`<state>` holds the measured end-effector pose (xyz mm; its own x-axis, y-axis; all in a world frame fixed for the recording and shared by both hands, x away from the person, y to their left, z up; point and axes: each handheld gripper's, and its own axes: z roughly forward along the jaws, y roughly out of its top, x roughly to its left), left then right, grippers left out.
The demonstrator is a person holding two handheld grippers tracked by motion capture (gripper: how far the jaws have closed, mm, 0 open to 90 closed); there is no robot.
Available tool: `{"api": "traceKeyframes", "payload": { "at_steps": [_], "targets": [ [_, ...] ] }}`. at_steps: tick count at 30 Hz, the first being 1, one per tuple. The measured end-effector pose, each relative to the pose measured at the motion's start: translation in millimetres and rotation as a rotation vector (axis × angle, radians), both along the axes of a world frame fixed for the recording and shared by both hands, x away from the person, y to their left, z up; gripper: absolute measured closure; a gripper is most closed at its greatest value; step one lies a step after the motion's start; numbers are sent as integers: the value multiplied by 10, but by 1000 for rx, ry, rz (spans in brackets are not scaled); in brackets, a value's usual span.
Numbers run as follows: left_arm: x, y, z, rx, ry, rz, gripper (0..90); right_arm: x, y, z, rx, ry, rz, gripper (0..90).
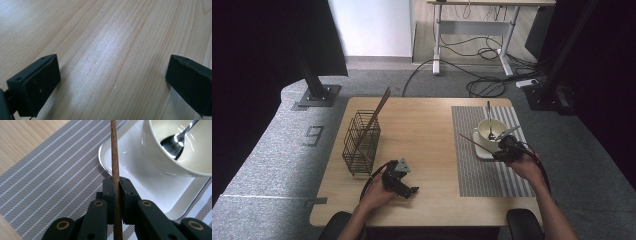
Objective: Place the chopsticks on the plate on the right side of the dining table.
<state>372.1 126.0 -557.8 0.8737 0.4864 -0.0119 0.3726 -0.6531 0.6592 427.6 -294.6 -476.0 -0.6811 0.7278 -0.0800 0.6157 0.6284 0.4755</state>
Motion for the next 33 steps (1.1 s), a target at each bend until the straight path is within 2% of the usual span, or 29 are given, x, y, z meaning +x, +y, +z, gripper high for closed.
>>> {"api": "traceKeyframes", "payload": {
  "at_steps": [20, 33],
  "targets": [
    [0, 0, 0, 0, 0, 0, 0, 164, -111, -214, -5, 26, -85, 830],
    [-1, -1, 0, 0, 0, 2, 0, 234, -206, -273, -14, 24, -87, 811]
  ]
}}
